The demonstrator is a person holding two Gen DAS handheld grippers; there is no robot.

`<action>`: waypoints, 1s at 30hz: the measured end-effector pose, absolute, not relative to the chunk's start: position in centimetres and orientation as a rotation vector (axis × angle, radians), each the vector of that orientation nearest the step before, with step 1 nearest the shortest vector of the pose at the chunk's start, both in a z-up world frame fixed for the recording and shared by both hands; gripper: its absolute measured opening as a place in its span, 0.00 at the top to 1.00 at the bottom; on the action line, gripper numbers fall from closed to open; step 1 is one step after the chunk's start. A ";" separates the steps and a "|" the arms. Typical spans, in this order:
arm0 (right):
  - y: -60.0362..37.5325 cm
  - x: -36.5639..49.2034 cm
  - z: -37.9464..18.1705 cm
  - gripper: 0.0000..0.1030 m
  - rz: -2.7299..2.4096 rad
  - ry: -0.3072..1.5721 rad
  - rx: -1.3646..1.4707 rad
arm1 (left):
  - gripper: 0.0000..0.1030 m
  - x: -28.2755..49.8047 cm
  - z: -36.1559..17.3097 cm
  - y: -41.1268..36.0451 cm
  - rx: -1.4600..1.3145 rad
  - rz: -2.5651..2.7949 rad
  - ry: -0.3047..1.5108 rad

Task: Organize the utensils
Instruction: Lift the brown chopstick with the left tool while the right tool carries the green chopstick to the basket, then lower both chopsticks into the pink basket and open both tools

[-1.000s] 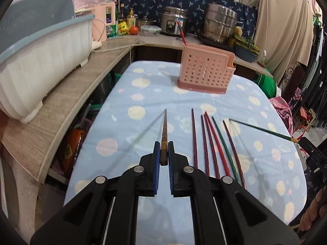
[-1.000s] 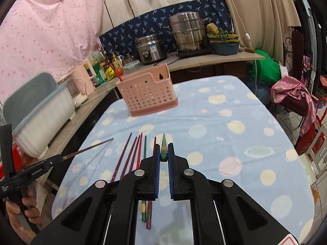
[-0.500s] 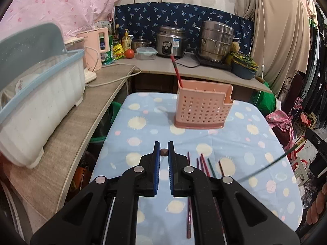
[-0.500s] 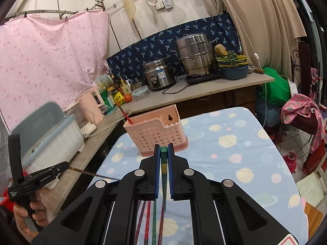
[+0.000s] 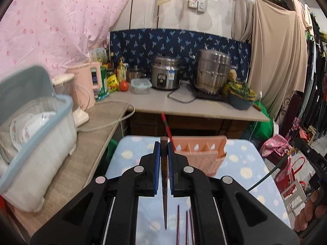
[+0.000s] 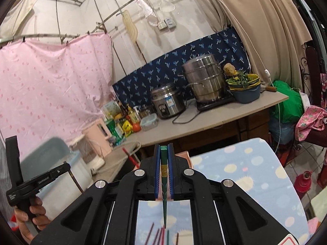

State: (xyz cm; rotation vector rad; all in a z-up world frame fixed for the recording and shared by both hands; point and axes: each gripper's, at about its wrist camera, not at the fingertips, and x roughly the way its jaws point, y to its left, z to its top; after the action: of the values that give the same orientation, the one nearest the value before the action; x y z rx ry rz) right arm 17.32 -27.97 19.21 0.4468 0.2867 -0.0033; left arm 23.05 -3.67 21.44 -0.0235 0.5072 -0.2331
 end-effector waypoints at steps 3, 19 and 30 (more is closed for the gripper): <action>-28.7 19.6 20.7 0.93 -0.009 0.252 0.461 | 0.93 24.5 23.9 -4.4 -0.031 -0.227 0.437; -29.2 29.7 22.4 0.93 -0.019 0.176 0.474 | 0.93 32.8 26.3 -7.5 -0.121 -0.228 0.296; -28.7 32.9 16.0 0.93 -0.036 0.336 0.458 | 0.93 35.3 21.5 -7.8 -0.120 -0.219 0.347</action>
State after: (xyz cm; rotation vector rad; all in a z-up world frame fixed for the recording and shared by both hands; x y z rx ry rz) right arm 32.95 -28.74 16.00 0.4577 0.3359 -0.0360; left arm 35.35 -7.76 21.47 -0.1199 0.3472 -0.2190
